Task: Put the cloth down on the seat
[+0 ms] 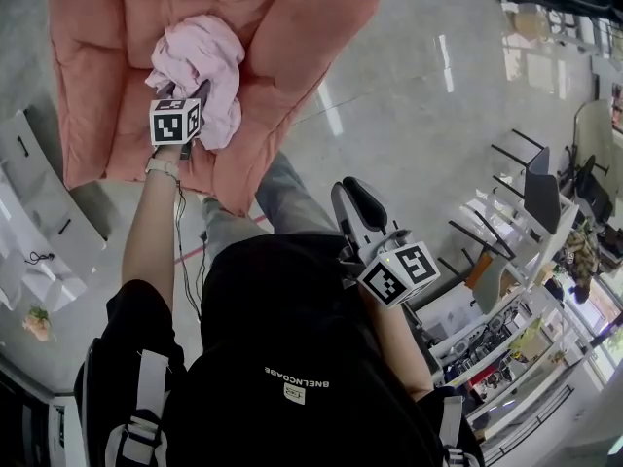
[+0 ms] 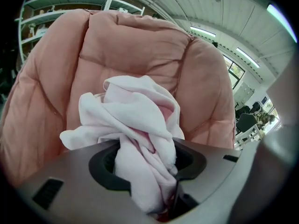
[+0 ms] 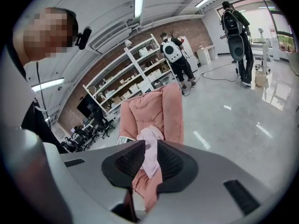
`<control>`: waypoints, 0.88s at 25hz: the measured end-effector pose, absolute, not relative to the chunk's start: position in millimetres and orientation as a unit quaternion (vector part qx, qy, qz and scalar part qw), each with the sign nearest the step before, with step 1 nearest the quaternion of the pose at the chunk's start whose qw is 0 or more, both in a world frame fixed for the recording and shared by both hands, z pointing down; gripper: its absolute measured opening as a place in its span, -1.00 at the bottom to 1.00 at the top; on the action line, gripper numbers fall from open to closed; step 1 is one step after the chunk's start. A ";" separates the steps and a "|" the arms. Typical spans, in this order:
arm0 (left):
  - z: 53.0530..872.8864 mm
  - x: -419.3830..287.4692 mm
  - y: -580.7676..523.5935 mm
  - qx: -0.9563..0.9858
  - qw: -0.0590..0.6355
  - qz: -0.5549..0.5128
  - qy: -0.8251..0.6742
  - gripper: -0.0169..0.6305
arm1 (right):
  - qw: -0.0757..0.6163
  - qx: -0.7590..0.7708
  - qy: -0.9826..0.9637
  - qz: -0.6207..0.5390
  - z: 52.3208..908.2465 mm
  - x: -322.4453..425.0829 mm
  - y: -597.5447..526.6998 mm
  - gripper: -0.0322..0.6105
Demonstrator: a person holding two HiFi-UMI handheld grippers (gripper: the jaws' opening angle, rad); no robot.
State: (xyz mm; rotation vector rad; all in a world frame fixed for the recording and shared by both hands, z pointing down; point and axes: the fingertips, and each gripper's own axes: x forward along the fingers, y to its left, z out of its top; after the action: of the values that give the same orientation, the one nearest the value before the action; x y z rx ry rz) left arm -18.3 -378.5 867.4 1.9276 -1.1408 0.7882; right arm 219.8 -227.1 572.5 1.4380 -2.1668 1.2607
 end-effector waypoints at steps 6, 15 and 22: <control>901.5 -25.3 -368.1 0.742 0.386 0.320 -0.445 -0.22 | 0.135 0.490 -0.742 0.437 582.8 212.0 -210.5 -0.60; 943.1 -35.4 -360.0 0.725 0.411 0.330 -0.444 -0.12 | 0.148 0.488 -0.735 0.446 597.1 207.2 -183.4 -0.60; 955.3 -39.9 -360.6 0.711 0.419 0.352 -0.442 0.01 | 0.147 0.489 -0.733 0.449 602.2 200.9 -170.7 -0.60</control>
State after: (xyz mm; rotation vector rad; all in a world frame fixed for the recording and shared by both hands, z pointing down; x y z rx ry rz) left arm -39.9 -360.6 955.3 1.7821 -1.1094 0.8821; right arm 200.9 -170.7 602.2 1.4083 -2.1090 1.2907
